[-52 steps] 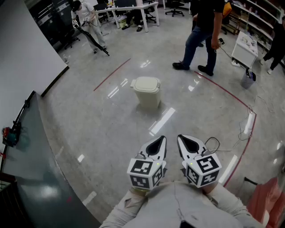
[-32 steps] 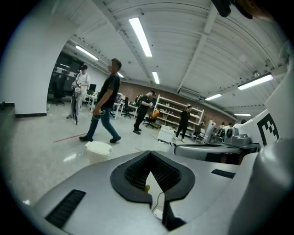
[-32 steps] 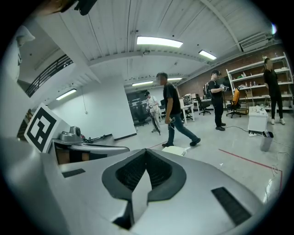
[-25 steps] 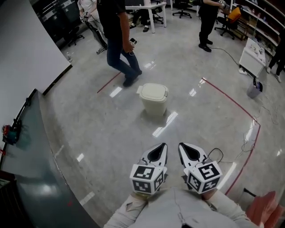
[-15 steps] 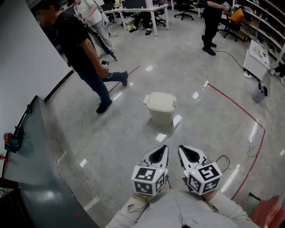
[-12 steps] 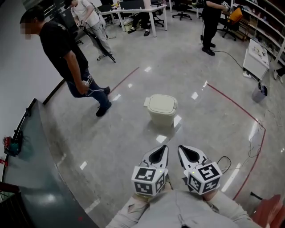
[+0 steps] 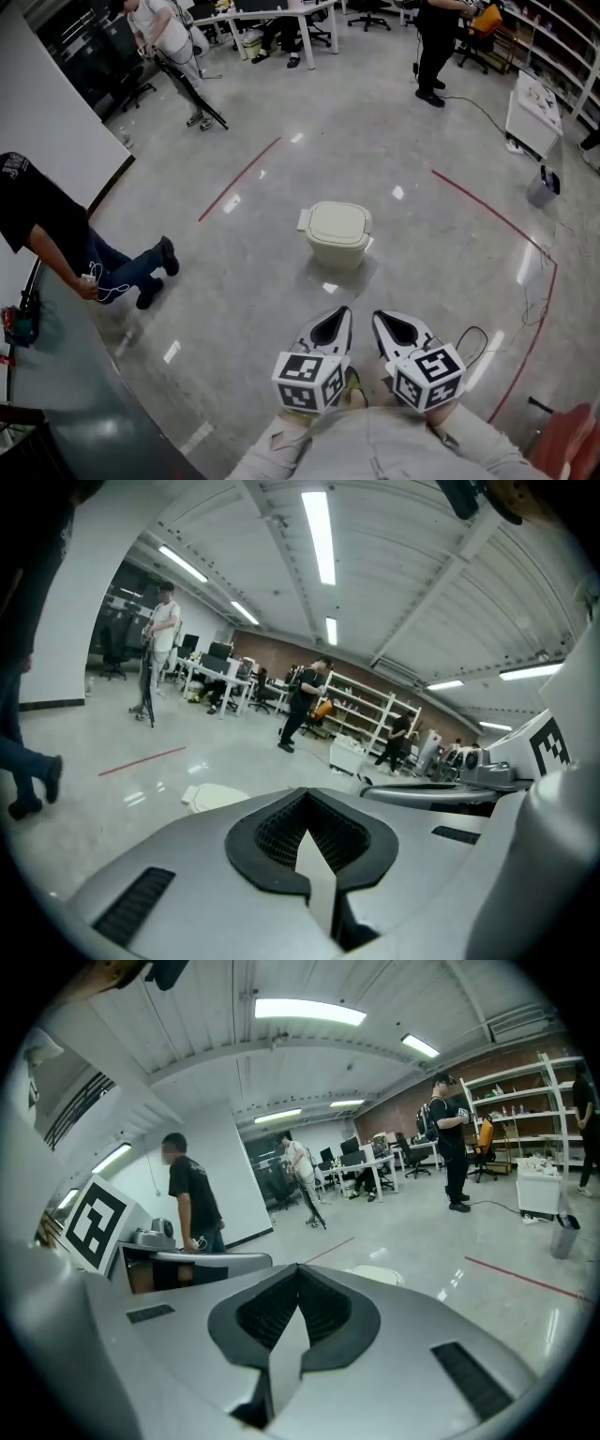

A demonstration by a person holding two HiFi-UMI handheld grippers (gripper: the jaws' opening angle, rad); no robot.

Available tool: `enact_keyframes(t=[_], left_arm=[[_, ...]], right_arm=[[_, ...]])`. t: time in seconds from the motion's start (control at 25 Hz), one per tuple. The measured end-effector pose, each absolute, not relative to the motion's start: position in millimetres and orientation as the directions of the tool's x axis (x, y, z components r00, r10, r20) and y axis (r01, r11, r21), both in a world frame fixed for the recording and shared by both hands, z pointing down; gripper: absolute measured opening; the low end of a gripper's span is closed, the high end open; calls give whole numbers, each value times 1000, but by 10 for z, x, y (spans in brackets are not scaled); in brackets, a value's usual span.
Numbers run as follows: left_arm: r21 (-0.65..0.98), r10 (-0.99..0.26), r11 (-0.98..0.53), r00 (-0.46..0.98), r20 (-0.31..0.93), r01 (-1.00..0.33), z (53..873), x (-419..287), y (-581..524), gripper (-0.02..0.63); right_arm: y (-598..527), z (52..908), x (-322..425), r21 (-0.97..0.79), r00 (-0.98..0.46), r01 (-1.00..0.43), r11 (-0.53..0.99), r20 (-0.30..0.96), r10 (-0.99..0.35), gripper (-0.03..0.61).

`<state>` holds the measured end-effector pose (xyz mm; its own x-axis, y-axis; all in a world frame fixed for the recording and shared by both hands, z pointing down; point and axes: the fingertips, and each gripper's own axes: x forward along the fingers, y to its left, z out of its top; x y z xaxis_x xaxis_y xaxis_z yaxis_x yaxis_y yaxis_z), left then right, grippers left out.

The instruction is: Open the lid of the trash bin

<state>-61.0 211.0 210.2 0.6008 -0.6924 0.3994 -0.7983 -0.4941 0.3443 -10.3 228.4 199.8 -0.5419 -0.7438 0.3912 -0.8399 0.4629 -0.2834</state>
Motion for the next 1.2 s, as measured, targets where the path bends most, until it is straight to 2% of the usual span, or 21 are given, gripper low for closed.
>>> enact_keyframes(t=[0.6,1.2], left_arm=[[328,-672,-481,582,457,-813,2528,-307,839,5],[334,-623,-425,540,566,-841,3660,-94,-212,5]], right_arm=[[827,2384,225,-244,-553,-831,500,459,-695,5],[-626,3654,592,-221,-499,-857,465,578,-646,5]])
